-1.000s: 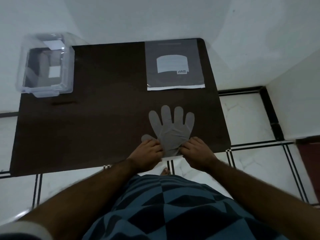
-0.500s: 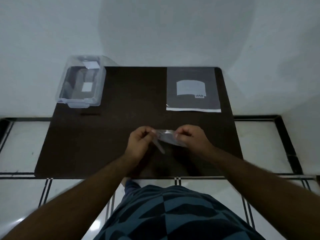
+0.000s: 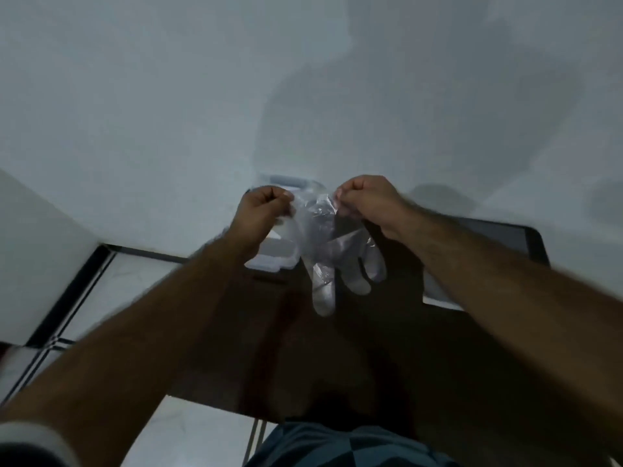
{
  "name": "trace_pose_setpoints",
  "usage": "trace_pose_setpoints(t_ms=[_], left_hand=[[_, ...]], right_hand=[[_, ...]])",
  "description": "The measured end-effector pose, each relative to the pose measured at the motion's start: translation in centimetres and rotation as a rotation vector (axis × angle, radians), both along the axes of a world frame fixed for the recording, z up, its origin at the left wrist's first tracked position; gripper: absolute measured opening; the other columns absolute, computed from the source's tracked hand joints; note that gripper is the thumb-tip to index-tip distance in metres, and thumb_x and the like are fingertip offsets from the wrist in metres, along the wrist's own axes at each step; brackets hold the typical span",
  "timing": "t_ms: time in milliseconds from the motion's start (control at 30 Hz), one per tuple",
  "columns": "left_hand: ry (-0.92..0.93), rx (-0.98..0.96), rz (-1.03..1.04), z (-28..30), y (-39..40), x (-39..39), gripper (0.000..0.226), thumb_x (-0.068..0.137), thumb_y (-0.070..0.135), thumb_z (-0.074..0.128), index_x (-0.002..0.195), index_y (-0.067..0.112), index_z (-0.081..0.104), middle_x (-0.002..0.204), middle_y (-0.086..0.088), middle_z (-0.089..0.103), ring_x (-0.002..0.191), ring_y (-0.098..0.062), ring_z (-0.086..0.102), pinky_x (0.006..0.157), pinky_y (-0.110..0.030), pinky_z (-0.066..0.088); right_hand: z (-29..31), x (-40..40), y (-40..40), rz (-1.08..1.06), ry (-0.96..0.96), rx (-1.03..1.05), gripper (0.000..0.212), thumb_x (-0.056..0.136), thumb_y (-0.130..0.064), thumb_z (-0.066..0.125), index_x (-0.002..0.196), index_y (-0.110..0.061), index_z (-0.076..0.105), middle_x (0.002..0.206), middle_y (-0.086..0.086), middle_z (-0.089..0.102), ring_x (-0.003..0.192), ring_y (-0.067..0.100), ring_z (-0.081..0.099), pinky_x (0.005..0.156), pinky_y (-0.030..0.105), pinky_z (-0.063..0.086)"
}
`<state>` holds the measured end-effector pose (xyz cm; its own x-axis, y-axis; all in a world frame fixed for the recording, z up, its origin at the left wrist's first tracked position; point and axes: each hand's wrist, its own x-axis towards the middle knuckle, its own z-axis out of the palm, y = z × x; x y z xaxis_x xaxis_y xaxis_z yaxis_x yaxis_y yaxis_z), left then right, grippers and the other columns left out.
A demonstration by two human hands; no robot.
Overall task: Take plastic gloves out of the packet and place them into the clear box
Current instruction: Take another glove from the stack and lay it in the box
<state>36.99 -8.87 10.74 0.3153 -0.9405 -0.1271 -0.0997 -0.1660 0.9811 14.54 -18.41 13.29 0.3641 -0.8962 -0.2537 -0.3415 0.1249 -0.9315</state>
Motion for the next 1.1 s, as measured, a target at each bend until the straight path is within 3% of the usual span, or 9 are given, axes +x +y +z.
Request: trace_pose_setpoints(t_ms=[67, 267, 400, 500, 633, 700, 800, 1000, 1100], left_hand=[[-0.018, -0.026, 0.028, 0.9, -2.6, 3.7, 0.01, 0.1, 0.008, 0.068, 0.096, 0.01, 0.077, 0.079, -0.005, 0.076, 0.075, -0.016, 0.07, 0.076, -0.034, 0.053], [-0.168, -0.08, 0.042, 2.6, -10.0, 12.0, 0.009, 0.102, 0.008, 0.069, 0.102, 0.002, 0.075, 0.078, -0.005, 0.071, 0.065, -0.003, 0.067, 0.062, -0.018, 0.051], [-0.295, -0.248, 0.014, 3.4, -13.1, 14.9, 0.009, 0.102, 0.01, 0.068, 0.101, 0.004, 0.074, 0.08, -0.004, 0.074, 0.071, -0.005, 0.069, 0.072, -0.02, 0.053], [-0.406, -0.404, -0.003, 3.9, -13.2, 15.4, 0.012, 0.105, 0.016, 0.067, 0.103, 0.007, 0.074, 0.089, 0.001, 0.077, 0.087, -0.011, 0.075, 0.079, -0.027, 0.056], [-0.585, -0.549, -0.087, 3.1, -11.3, 15.8, 0.014, 0.107, 0.013, 0.067, 0.106, 0.002, 0.076, 0.102, -0.001, 0.078, 0.1, -0.012, 0.073, 0.09, -0.024, 0.054], [-0.663, -0.586, -0.147, 1.8, -10.1, 16.5, 0.011, 0.105, 0.009, 0.07, 0.106, 0.001, 0.078, 0.104, -0.003, 0.078, 0.101, -0.017, 0.073, 0.092, -0.03, 0.055], [-0.788, -0.599, -0.279, -1.0, -8.6, 17.7, 0.007, 0.102, 0.005, 0.072, 0.104, 0.002, 0.078, 0.103, -0.005, 0.079, 0.099, -0.024, 0.073, 0.09, -0.039, 0.057], [-0.956, -0.503, -0.45, -6.2, -7.6, 19.3, 0.021, 0.103, 0.022, 0.065, 0.104, 0.007, 0.08, 0.102, -0.004, 0.08, 0.099, -0.026, 0.073, 0.089, -0.045, 0.055], [-1.021, -0.454, -0.493, -8.4, -7.7, 19.8, 0.025, 0.104, 0.029, 0.062, 0.103, 0.012, 0.08, 0.103, -0.002, 0.08, 0.104, -0.026, 0.074, 0.092, -0.048, 0.055]], right_hand=[[0.9, 3.9, -2.5, 0.001, 0.014, -0.047, 0.011, 0.094, -0.009, 0.075, 0.085, -0.015, 0.078, 0.09, 0.006, 0.079, 0.081, 0.014, 0.072, 0.071, 0.026, 0.058], [3.1, 12.2, -9.0, 0.016, 0.05, -0.115, 0.007, 0.097, -0.009, 0.07, 0.093, -0.012, 0.075, 0.087, 0.006, 0.079, 0.071, 0.011, 0.07, 0.062, 0.022, 0.055], [4.1, 14.9, -11.4, -0.012, 0.01, -0.231, 0.007, 0.096, -0.004, 0.07, 0.099, -0.007, 0.076, 0.093, 0.006, 0.078, 0.073, 0.008, 0.072, 0.06, 0.016, 0.053], [3.6, 14.6, -11.0, 0.001, -0.12, -0.315, 0.006, 0.095, -0.004, 0.073, 0.099, -0.006, 0.076, 0.093, 0.008, 0.079, 0.08, 0.013, 0.076, 0.075, 0.023, 0.06], [1.0, 12.7, -8.1, 0.067, -0.148, -0.428, 0.009, 0.097, -0.008, 0.074, 0.1, -0.015, 0.078, 0.096, 0.007, 0.081, 0.094, 0.025, 0.078, 0.092, 0.035, 0.062], [-0.7, 12.1, -6.8, 0.106, -0.108, -0.457, 0.008, 0.098, -0.01, 0.075, 0.104, -0.011, 0.079, 0.1, 0.005, 0.081, 0.098, 0.027, 0.077, 0.093, 0.035, 0.061], [-3.7, 11.9, -5.6, 0.199, -0.005, -0.502, 0.011, 0.099, -0.01, 0.073, 0.108, -0.01, 0.079, 0.104, -0.001, 0.08, 0.1, 0.015, 0.076, 0.092, 0.028, 0.06], [-9.0, 12.3, -6.0, 0.363, 0.205, -0.555, 0.015, 0.098, -0.012, 0.073, 0.111, -0.012, 0.081, 0.104, -0.009, 0.078, 0.095, -0.005, 0.069, 0.083, 0.01, 0.049], [-11.1, 12.3, -6.6, 0.481, 0.347, -0.676, 0.017, 0.098, -0.016, 0.072, 0.112, -0.016, 0.08, 0.106, -0.005, 0.08, 0.094, -0.002, 0.066, 0.086, 0.018, 0.051]])
